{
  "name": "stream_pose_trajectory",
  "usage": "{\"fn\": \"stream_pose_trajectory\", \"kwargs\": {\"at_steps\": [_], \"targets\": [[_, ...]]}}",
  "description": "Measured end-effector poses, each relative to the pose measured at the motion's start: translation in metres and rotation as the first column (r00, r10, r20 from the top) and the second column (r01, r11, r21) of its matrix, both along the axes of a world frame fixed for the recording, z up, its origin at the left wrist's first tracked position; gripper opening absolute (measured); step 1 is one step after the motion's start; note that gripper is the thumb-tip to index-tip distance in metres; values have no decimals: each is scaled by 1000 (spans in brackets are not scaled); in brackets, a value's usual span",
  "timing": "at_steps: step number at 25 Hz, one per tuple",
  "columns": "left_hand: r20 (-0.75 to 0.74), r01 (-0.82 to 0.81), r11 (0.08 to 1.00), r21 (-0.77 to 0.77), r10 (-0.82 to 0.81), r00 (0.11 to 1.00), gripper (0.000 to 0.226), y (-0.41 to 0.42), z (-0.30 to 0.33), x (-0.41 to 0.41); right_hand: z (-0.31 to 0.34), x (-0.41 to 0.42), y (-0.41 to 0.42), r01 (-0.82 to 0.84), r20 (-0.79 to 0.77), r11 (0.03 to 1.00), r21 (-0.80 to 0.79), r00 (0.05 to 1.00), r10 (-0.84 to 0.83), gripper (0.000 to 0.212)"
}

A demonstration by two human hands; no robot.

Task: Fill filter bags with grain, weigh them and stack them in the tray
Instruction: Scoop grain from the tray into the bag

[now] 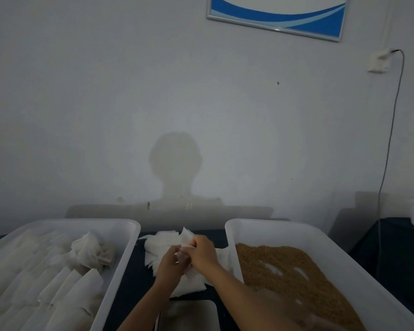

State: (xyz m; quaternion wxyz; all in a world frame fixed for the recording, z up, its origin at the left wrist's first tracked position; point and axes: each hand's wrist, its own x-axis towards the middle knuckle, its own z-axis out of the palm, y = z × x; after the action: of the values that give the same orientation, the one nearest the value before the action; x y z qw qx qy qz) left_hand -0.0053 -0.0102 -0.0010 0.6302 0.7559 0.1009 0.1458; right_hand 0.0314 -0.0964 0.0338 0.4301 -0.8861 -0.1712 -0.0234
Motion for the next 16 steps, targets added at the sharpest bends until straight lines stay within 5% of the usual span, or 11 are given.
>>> {"fn": "stream_pose_trajectory", "kwargs": {"at_steps": [3, 5, 7, 9, 10, 12, 14, 16], "targets": [[-127, 8, 998, 60, 0, 992, 38, 7, -18, 6, -13, 9, 1, 90, -70, 995, 46, 994, -87, 37], [-194, 50, 969, 244, -2, 981, 51, 14, -28, 7, -10, 12, -3, 148, -7, 987, 68, 989, -148, 37], [-176, 34, 836, 548, 75, 982, 50, 22, -30, 7, 2, 11, -12, 135, 40, 984, 117, 989, -140, 36], [-64, -45, 749, 661, 116, 991, 37, 24, -21, 2, 17, 7, -26, 42, 30, 986, 159, 998, -48, 34], [-8, -69, 800, 596, 92, 996, 32, 23, -12, -2, 26, 3, -36, -27, 11, 983, 182, 1000, 25, 31], [11, 10, 986, 169, -12, 1000, 28, 15, 12, -14, 38, -8, -57, -191, -68, 935, 299, 973, 220, 24], [-22, 158, 943, -294, -172, 985, 25, 8, 31, -32, 45, -22, -76, -302, -141, 832, 466, 902, 407, 20], [-7, 266, 888, -376, -290, 957, 27, 7, 39, -50, 47, -36, -90, -318, -174, 767, 558, 858, 483, 20]]}}
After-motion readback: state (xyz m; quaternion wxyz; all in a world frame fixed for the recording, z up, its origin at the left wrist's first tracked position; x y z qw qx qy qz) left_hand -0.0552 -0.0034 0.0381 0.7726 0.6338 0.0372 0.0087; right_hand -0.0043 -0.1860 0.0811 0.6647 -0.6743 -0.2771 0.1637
